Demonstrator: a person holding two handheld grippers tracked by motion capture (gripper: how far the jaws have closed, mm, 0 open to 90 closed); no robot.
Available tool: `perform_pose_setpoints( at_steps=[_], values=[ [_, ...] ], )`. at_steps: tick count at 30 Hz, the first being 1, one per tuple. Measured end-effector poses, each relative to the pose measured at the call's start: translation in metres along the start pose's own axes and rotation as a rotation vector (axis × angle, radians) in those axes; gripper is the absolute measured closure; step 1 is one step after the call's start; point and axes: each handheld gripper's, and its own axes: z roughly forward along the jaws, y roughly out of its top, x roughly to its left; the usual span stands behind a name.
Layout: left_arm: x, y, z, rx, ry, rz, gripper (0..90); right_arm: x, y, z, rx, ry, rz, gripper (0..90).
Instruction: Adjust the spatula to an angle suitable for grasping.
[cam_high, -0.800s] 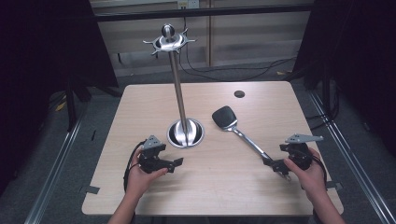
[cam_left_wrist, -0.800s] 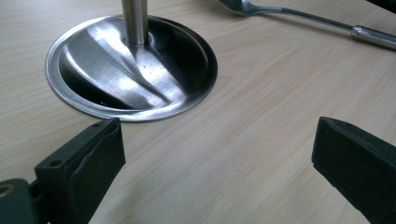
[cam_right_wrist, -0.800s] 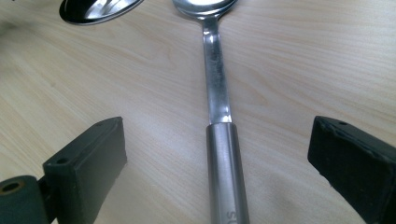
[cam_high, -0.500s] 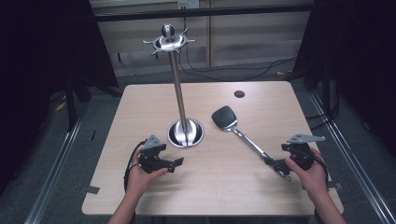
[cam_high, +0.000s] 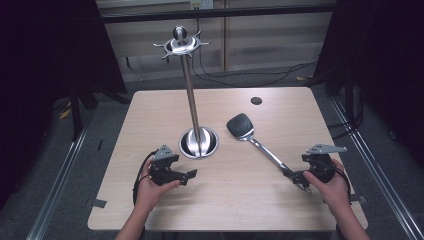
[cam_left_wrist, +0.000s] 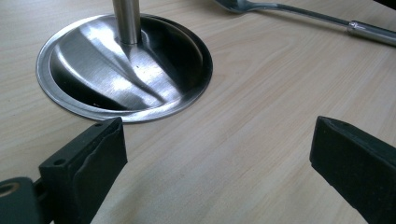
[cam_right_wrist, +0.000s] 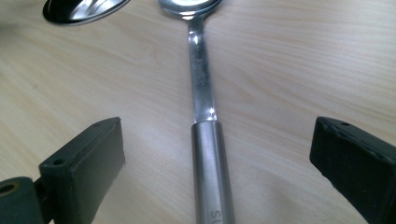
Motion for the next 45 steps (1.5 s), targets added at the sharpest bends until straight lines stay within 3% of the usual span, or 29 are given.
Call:
perform_pose_setpoints(
  at_steps=[3,6,9,10,11,12,13,15,17,18,19,24,27,35,36,38,41,45],
  values=[
    [0.0,-0.002,0.001,0.009,0.0,0.006,3.8,-0.003,0.0,-0.001,-0.012,-0.024,0.034,3.0],
    [0.0,-0.002,0.0,-0.005,-0.002,-0.007,4.0,-0.003,0.0,-0.004,-0.013,-0.054,0.018,4.9],
    [0.0,0.002,-0.004,-0.017,0.014,0.002,4.6,-0.005,-0.001,-0.004,-0.018,-0.06,-0.004,24.9],
    [0.0,0.002,-0.004,-0.017,0.014,0.002,4.6,-0.005,-0.001,-0.004,-0.018,-0.06,-0.004,24.9],
    [0.001,0.003,-0.005,-0.021,0.011,-0.006,4.7,-0.006,-0.002,-0.005,-0.016,-0.065,-0.011,39.3],
    [0.001,0.004,-0.007,-0.027,0.012,0.003,4.7,-0.006,-0.002,-0.005,-0.016,-0.065,-0.011,39.3],
    [0.0,0.005,-0.008,-0.026,0.014,0.013,4.7,-0.007,-0.003,-0.005,-0.003,-0.068,-0.029,58.6],
    [0.0,0.006,-0.009,-0.034,0.018,0.007,5.2,-0.008,-0.004,-0.004,-0.001,-0.062,-0.024,71.6],
    [0.0,0.007,-0.009,-0.038,0.025,0.004,5.3,-0.011,-0.006,-0.001,0.012,-0.046,-0.017,83.2],
    [0.0,0.007,-0.009,-0.038,0.025,0.004,5.5,-0.011,-0.006,-0.001,0.012,-0.046,-0.017,83.2],
    [0.001,0.006,-0.01,-0.025,0.026,0.024,5.6,-0.012,-0.008,0.0,0.036,-0.046,-0.031,89.7],
    [0.005,0.006,-0.012,-0.031,0.027,0.017,5.6,-0.013,-0.007,0.002,0.047,-0.051,-0.027,90.0],
    [0.006,0.004,-0.012,-0.014,0.046,0.023,5.6,-0.013,-0.009,0.006,0.087,-0.043,-0.028,90.0],
    [0.007,0.003,-0.013,-0.027,0.047,0.005,5.6,-0.003,-0.013,0.008,0.13,-0.043,-0.05,90.0],
    [0.007,0.003,-0.014,-0.008,0.058,0.031,5.6,-0.003,-0.013,0.009,0.129,-0.036,-0.056,90.0],
    [0.007,0.004,-0.014,0.0,0.061,0.044,5.6,0.003,-0.013,0.01,0.128,-0.031,-0.068,90.0],
    [0.008,0.003,-0.015,-0.018,0.06,0.016,5.6,0.008,-0.014,0.014,0.138,-0.017,-0.077,90.0],
    [0.006,0.003,-0.017,-0.021,0.062,0.014,5.7,0.016,-0.012,0.017,0.142,0.0,-0.09,90.0]
  ],
)
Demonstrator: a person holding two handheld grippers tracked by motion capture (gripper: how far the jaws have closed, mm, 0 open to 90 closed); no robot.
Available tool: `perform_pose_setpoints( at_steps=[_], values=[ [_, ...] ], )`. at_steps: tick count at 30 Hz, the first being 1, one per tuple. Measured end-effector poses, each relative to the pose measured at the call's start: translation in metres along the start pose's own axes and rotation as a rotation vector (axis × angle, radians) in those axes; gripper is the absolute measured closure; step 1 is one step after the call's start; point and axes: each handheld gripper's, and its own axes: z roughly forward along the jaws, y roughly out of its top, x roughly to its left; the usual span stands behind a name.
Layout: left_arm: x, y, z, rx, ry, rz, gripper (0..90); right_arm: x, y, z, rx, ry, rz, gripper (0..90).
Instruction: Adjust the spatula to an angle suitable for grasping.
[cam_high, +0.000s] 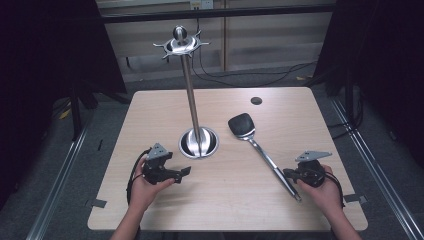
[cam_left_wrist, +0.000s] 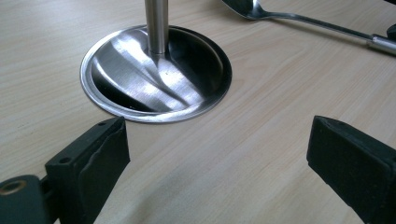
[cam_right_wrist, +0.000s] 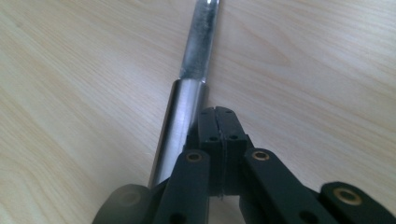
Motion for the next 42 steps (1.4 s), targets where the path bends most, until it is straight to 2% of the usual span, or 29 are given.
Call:
perform_pose_setpoints(
  at_steps=[6,14,17,18,23,24,26,27,28,31,32,39,42],
  values=[
    [0.0,0.001,0.0,-0.001,-0.009,0.005,6.0,0.006,0.003,0.002,-0.003,-0.004,-0.014,90.0],
    [0.0,0.0,0.0,-0.006,-0.019,-0.008,6.5,0.013,0.004,0.01,0.012,0.005,-0.044,90.0],
    [-0.001,0.0,0.0,-0.011,-0.022,-0.01,6.5,0.016,0.004,0.011,0.008,0.007,-0.041,90.0],
    [0.0,0.0,0.0,0.003,-0.02,0.006,6.5,0.016,0.005,0.011,0.011,0.009,-0.051,90.0],
    [-0.001,0.0,0.002,-0.008,-0.034,-0.011,6.8,0.024,0.009,0.015,0.017,0.027,-0.074,90.0],
    [0.0,0.0,0.001,0.004,-0.027,0.005,7.0,0.026,0.01,0.016,0.02,0.036,-0.076,90.0],
    [0.0,0.0,0.003,0.006,-0.039,-0.002,7.0,0.029,0.012,0.018,0.021,0.044,-0.088,90.0],
    [0.0,0.0,0.004,-0.003,-0.038,-0.019,7.0,0.031,0.013,0.019,0.023,0.047,-0.088,90.0],
    [0.001,0.001,0.004,0.0,-0.037,-0.009,7.0,0.032,0.013,0.02,0.022,0.054,-0.093,90.0],
    [-0.001,0.0,0.007,-0.003,-0.036,-0.014,6.9,0.036,0.015,0.022,0.022,0.068,-0.102,90.0],
    [-0.001,0.0,0.007,0.011,-0.039,-0.008,7.0,0.037,0.016,0.022,0.025,0.064,-0.107,90.0],
    [-0.004,-0.001,0.008,0.018,-0.036,-0.001,6.9,0.047,0.019,0.025,0.033,0.066,-0.124,90.0],
    [-0.003,-0.002,0.009,0.019,-0.039,-0.005,7.1,0.051,0.02,0.027,0.031,0.081,-0.131,90.0]
  ],
)
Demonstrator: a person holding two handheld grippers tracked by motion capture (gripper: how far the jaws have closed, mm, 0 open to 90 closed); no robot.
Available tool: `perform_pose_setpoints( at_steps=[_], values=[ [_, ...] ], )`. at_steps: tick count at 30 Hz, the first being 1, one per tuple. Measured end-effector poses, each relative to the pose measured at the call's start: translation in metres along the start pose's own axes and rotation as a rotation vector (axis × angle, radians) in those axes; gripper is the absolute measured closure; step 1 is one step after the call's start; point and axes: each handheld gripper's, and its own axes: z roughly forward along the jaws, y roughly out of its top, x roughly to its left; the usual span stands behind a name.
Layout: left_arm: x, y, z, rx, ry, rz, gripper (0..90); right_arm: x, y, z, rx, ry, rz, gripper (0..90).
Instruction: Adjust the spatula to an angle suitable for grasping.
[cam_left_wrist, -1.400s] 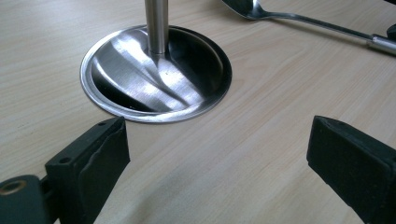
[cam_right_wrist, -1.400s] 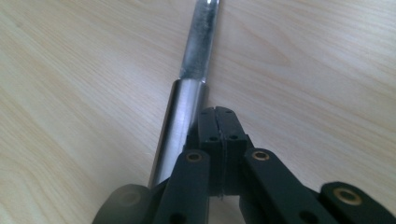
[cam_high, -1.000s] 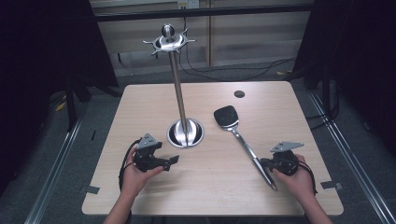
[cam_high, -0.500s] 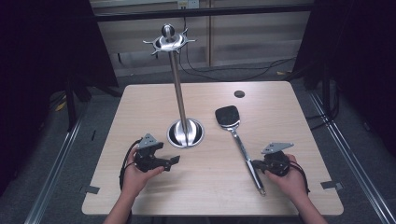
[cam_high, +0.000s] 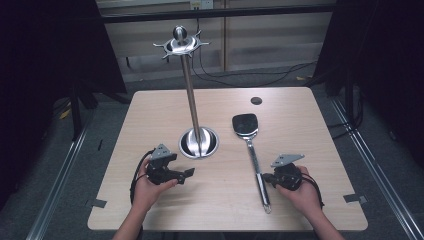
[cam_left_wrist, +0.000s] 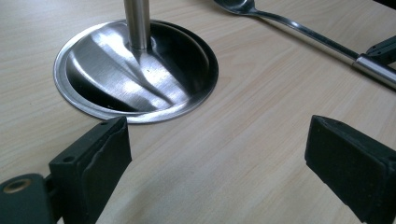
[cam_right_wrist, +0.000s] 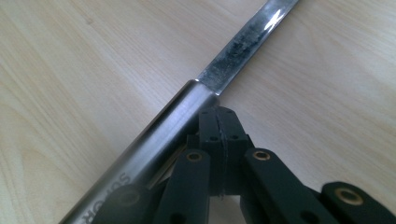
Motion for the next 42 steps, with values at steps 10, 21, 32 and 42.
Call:
perform_pose_setpoints(
  at_steps=[10,21,32,42],
  values=[
    [0.0,0.0,-0.001,-0.012,-0.004,-0.013,7.3,0.012,0.008,0.007,0.008,0.036,-0.031,90.0],
    [0.006,-0.002,-0.003,-0.028,-0.011,-0.045,7.5,0.03,0.029,0.027,0.005,0.094,-0.076,90.0],
    [-0.002,0.0,-0.003,-0.027,-0.022,-0.042,7.5,0.045,0.041,0.043,-0.021,0.118,-0.066,90.0],
    [-0.002,-0.004,-0.007,-0.018,-0.021,-0.057,7.5,0.052,0.055,0.057,-0.024,0.135,-0.059,89.6]
  ],
)
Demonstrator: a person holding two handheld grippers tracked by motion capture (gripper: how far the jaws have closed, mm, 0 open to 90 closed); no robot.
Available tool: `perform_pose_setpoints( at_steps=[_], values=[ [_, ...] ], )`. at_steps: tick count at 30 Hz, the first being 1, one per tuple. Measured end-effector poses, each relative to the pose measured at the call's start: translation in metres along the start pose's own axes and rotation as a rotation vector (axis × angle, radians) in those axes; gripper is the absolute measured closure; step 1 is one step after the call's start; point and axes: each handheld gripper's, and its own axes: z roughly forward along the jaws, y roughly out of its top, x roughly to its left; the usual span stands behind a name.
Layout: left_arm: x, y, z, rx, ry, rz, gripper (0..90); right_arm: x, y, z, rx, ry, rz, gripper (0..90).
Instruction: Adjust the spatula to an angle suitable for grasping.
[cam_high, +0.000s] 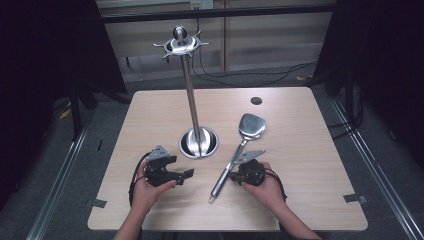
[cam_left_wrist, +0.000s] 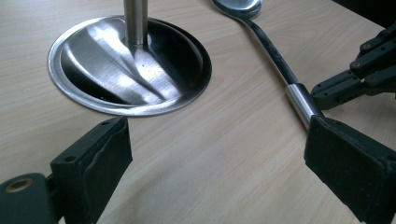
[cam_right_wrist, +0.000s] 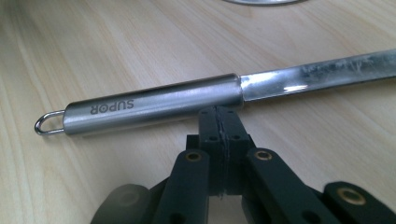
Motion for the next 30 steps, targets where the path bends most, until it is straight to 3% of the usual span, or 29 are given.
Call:
perform_pose_setpoints(
  at_steps=[18,21,26,30],
  values=[
    [0.003,-0.016,-0.017,0.003,0.03,-0.034,7.9,0.008,0.029,0.026,0.022,0.02,-0.038,90.0],
    [0.005,-0.017,-0.018,0.006,0.031,-0.035,7.9,-0.003,0.028,0.012,-0.039,0.02,0.01,90.0],
    [0.006,-0.015,-0.016,0.003,0.026,-0.035,7.9,-0.031,0.029,-0.011,-0.097,-0.075,0.027,90.0],
    [0.005,-0.015,-0.015,0.006,0.031,-0.036,7.9,-0.057,0.029,-0.012,-0.138,-0.135,0.045,90.0]
  ],
)
